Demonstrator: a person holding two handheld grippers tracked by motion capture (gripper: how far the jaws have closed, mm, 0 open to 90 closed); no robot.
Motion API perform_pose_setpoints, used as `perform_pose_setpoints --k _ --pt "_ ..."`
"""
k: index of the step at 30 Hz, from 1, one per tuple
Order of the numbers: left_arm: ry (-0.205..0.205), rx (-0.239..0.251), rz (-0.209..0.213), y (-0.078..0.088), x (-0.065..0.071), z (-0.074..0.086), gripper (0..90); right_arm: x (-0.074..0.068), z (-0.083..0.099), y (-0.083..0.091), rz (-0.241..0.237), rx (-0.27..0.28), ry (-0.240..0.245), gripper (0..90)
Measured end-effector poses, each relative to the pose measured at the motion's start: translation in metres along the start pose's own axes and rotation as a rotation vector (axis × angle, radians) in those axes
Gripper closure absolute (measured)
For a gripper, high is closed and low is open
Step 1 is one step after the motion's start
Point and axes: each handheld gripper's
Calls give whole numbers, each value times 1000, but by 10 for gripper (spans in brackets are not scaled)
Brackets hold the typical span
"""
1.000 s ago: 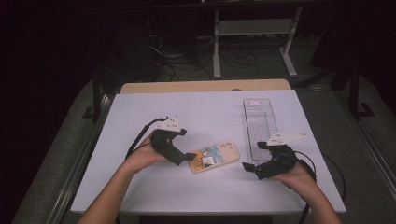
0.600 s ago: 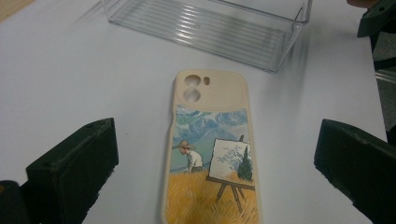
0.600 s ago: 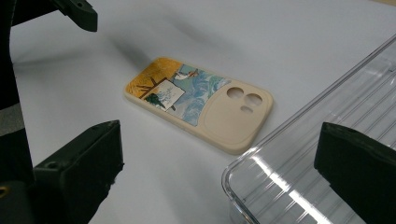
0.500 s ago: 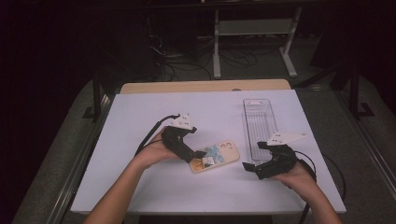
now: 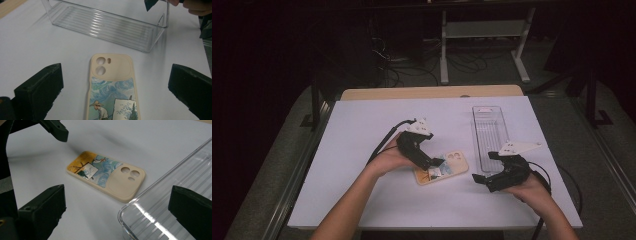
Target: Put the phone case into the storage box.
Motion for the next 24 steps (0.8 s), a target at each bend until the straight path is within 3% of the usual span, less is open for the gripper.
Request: perform_pose_setpoints --k 1,9,14,24 --pt "19 11 -3 -3 1 1 0 0 0 0 0 4 -2 9" --pt "5 -6 -20 -10 -4 4 0 -1 0 0 0 3 0 9" --pt "34 -21 -22 -17 -5 9 0 -1 0 0 -1 -1 5 9" --pt "21 -62 -27 -31 -6 17 0 -1 0 0 -1 -1 1 9"
Point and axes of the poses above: each handheld gripper's, and its own axes: y roughly backward along the jaws, z roughly out of its underside, x roughly to its right, and after that the axes turned 10 degrees about y, right-handed
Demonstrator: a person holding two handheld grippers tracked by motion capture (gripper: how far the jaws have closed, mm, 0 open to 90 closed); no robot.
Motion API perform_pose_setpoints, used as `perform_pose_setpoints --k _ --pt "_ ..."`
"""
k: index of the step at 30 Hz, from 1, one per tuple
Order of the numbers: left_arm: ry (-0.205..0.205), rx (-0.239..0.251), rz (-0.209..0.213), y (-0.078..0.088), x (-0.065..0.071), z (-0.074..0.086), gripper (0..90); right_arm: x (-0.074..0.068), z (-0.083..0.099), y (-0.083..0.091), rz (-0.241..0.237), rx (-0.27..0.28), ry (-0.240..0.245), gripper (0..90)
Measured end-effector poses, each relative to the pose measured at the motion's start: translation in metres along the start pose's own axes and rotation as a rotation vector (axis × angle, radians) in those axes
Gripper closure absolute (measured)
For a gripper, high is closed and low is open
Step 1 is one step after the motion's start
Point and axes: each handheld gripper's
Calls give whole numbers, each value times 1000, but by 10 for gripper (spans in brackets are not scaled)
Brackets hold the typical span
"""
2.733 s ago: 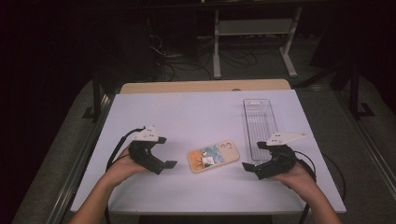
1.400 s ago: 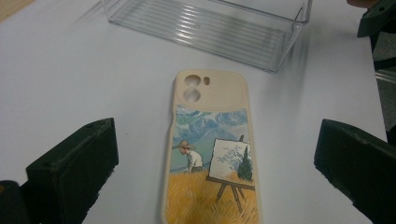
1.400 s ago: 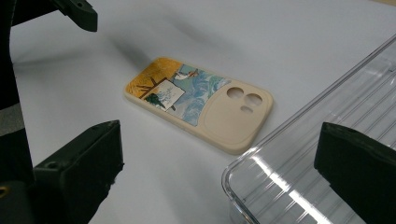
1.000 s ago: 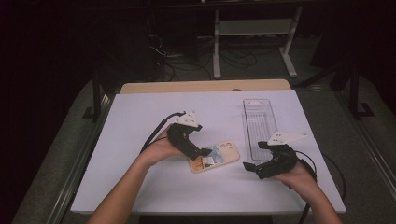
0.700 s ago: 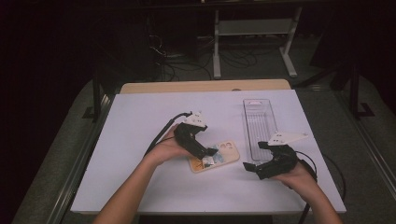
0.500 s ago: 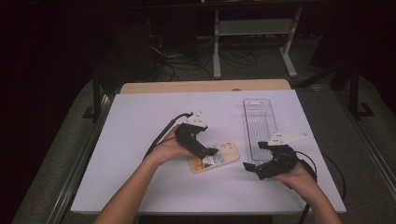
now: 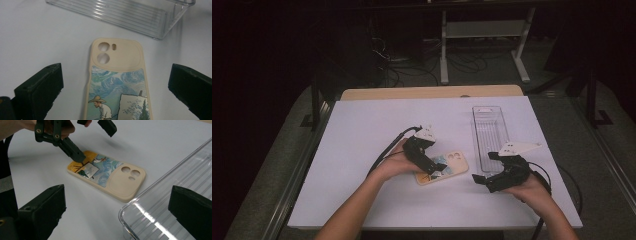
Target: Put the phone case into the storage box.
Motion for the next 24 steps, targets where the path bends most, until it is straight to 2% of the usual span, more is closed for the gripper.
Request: perform_pose_setpoints --k 5,7,8,10,24 --pt "-7 -25 -4 -8 2 3 0 0 0 0 -2 -2 0 9" --pt "9 -23 -7 -12 4 6 0 0 0 0 -2 -1 2 9" --pt "2 -32 -10 -14 3 6 0 0 0 0 -1 0 0 9" --pt "12 -36 -10 -17 4 8 0 0 0 0 0 0 -1 9" --pt "0 -79 -36 -29 6 15 0 0 0 0 -2 -5 -2 9"
Point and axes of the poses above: each handheld gripper's, and its own axes: y roughly backward along the jaws, z roughly out of its underside, x roughly to its right, and after that the axes turned 10 degrees about y, right-handed
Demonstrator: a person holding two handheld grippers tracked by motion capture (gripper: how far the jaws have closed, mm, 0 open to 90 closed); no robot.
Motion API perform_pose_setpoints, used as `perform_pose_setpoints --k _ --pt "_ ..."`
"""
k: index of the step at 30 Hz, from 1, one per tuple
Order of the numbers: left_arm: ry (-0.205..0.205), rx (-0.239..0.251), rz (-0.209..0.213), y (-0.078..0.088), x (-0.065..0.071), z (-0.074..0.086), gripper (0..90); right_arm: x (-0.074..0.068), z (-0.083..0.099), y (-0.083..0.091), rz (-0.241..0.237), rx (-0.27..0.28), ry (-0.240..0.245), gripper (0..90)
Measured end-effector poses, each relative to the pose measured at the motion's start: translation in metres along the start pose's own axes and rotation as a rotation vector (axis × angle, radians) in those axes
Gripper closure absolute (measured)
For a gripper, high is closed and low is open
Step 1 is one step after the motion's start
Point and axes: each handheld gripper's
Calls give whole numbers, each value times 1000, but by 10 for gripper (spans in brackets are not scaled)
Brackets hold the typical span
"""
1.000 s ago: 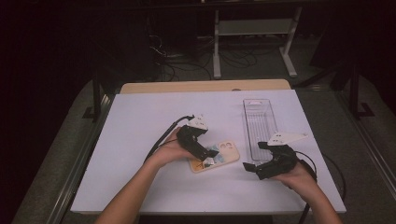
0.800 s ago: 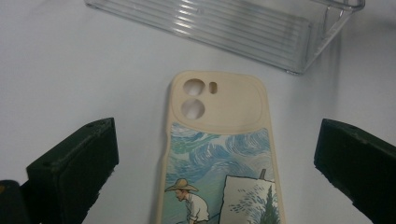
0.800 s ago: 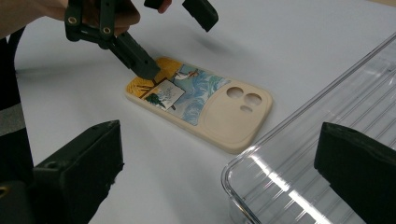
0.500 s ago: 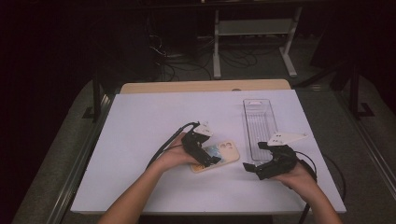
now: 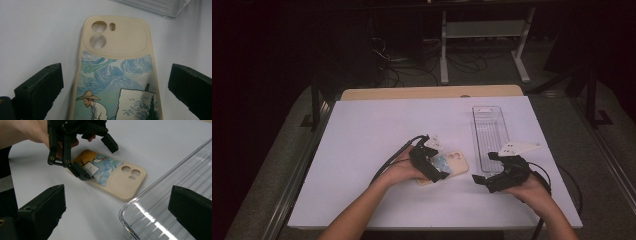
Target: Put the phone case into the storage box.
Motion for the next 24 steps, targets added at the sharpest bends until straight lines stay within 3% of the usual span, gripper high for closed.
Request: perform_pose_setpoints --k 8,20,24 --pt "-15 -34 -15 -4 1 4 0 0 0 0 0 1 1 9" --pt "-27 -45 -24 -6 2 10 1 1 1 0 1 2 1 9" --pt "-44 -46 -30 -4 1 10 40 1 1 1 1 2 1 9"
Point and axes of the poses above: each handheld gripper's, and its own axes: y roughly backward along the jaws, z roughly out of its underside, x roughly to its right, and after that the axes turned 10 degrees about y, right-handed
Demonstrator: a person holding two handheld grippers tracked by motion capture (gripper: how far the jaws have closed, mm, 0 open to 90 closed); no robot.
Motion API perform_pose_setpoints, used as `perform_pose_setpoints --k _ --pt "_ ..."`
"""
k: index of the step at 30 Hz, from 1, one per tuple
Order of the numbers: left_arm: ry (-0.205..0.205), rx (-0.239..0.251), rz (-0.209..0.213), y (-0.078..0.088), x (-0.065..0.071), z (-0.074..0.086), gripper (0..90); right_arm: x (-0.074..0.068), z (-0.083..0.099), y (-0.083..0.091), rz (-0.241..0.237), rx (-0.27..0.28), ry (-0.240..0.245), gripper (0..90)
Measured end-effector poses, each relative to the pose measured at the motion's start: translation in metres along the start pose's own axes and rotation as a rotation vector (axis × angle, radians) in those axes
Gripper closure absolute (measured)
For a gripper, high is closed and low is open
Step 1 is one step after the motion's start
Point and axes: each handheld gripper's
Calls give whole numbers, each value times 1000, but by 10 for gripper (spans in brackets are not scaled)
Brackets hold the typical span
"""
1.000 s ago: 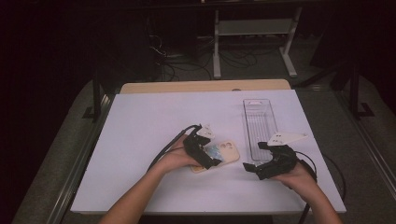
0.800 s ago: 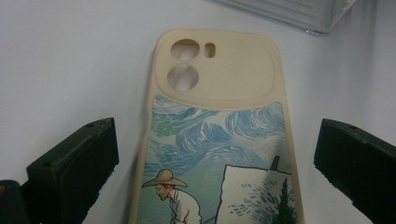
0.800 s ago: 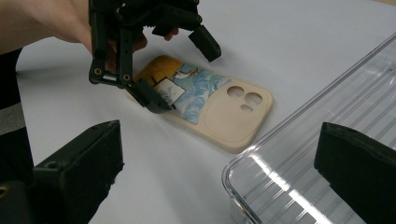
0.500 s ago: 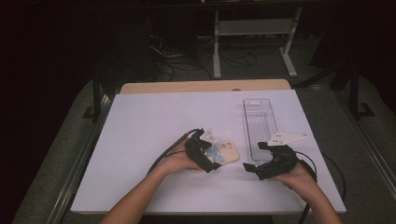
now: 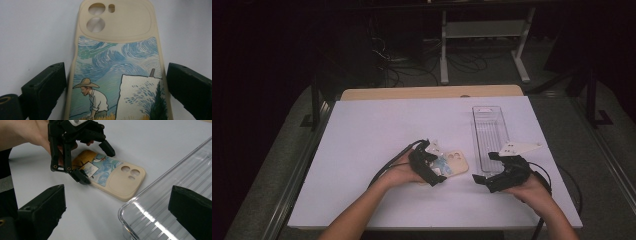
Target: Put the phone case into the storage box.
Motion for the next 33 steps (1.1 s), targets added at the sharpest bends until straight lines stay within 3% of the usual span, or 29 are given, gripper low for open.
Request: perform_pose_setpoints --k 6,13,22,33 --pt "-9 1 8 2 1 1 98 0 0 0 -1 -1 0 9" --pt "-8 5 3 3 1 2 105 0 0 0 1 1 -1 9" --pt "8 72 -6 3 3 11 107 -1 0 0 1 -1 1 9" --pt "-12 50 -8 5 3 7 116 0 0 1 2 4 2 9"
Point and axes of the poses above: each handheld gripper's, and its own axes: y roughly backward along the jaws, z roughly out of its underside, x roughly to its right, and after that the axes turned 10 degrees about y, right-handed
